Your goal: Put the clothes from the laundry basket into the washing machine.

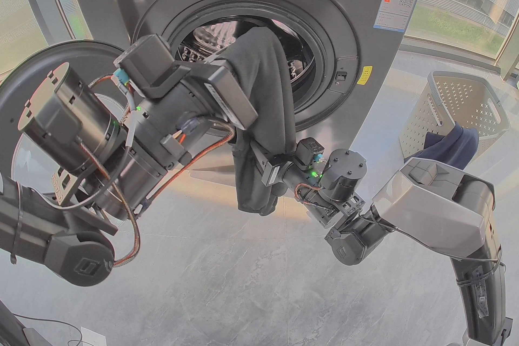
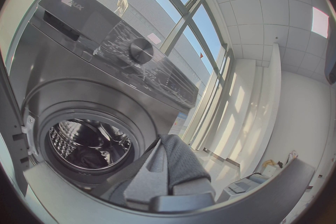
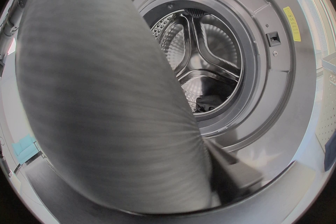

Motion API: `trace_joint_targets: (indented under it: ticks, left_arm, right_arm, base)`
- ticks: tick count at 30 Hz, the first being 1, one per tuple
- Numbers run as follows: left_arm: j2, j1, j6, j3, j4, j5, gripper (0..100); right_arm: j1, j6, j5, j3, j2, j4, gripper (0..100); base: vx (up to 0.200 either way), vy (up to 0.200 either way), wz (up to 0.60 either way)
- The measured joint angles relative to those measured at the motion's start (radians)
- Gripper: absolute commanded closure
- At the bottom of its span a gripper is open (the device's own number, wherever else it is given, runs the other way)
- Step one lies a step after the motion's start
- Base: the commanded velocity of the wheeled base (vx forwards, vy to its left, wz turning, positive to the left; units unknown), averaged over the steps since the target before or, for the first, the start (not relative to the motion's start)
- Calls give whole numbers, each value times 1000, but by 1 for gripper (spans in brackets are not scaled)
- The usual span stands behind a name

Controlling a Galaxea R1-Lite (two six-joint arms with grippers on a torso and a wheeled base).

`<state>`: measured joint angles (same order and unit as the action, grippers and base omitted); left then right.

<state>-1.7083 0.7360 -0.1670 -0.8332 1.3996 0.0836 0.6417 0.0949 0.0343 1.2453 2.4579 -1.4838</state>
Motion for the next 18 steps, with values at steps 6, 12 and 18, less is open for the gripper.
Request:
trace_joint_targets:
  ticks: [6, 12, 18]
  left_arm:
    - [-7, -95, 1, -2, 0, -1, 100]
    - [-29, -193, 9, 6, 4, -4, 100]
    - [-82, -246, 21, 78, 23, -4, 100]
  right_arm:
    - [-10, 2, 0, -9, -8, -5, 100]
    - [-32, 2, -11, -107, -69, -16, 100]
    - [-36, 8, -13, -188, -165, -13, 100]
  base:
    - [0, 0, 0]
    - [0, 0, 0]
    - [0, 0, 0]
